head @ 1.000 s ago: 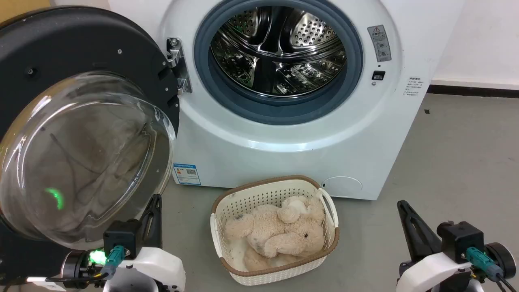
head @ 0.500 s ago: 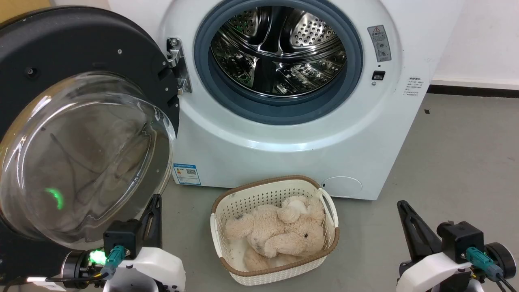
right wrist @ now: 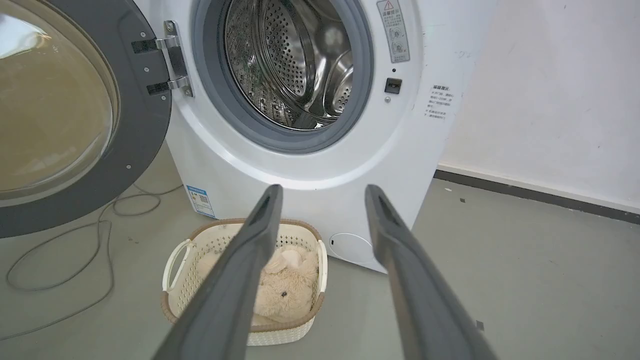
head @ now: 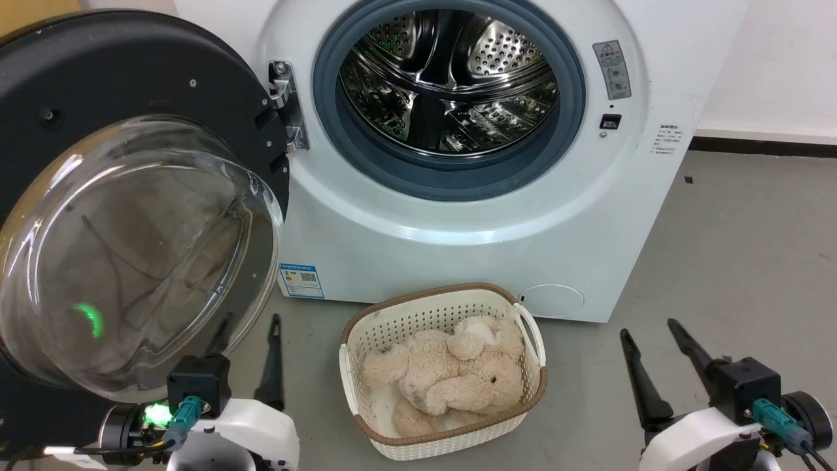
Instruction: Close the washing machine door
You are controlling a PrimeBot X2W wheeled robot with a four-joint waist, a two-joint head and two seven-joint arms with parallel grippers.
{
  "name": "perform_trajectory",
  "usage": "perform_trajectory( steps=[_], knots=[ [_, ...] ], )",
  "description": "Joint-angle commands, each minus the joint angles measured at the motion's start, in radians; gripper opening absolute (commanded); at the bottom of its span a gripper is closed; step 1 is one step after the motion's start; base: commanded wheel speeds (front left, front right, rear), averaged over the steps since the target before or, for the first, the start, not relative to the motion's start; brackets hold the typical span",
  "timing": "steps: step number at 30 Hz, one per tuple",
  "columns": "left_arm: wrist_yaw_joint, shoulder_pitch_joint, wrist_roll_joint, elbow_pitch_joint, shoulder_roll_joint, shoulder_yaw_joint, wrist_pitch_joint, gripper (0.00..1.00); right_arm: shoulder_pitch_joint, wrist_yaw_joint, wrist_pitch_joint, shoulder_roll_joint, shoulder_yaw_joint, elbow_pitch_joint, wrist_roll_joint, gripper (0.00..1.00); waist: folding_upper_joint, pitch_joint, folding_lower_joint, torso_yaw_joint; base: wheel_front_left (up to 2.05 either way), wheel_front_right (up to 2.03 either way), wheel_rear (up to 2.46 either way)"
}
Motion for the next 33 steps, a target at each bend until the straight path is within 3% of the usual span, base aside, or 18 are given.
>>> perform_trajectory(
  steps=[1,11,12,13,33],
  knots=[
    [0.005,-0.001,-0.002,0.002,0.000,-0.001,-0.006,1.00,0.000,0.000,-0.006,0.000,-0.006,0.002,0.005,1.00,0.0000,0.000,0.0000,0.000,0.00,0.00,0.00],
    [0.027,-0.007,-0.007,-0.002,0.000,-0.008,-0.029,1.00,0.001,0.000,-0.029,0.000,-0.023,0.000,0.035,1.00,0.0000,0.003,0.0000,0.002,0.00,0.00,0.00],
    [0.029,-0.008,-0.007,-0.003,0.000,-0.009,-0.031,0.44,0.002,0.000,-0.031,0.000,-0.025,-0.001,0.038,1.00,0.0000,0.003,0.0000,0.003,0.00,0.00,0.00],
    [0.030,-0.008,-0.006,-0.005,0.000,-0.010,-0.033,0.00,0.002,0.000,-0.033,0.000,-0.027,-0.001,0.040,1.00,0.0000,0.004,0.0000,0.004,0.00,0.00,0.00],
    [0.040,-0.049,-0.023,-0.120,0.005,0.006,-0.075,0.00,0.007,0.000,-0.075,0.001,-0.057,-0.007,0.086,1.00,0.0000,0.012,0.0000,0.052,0.00,0.00,0.00]
  ],
)
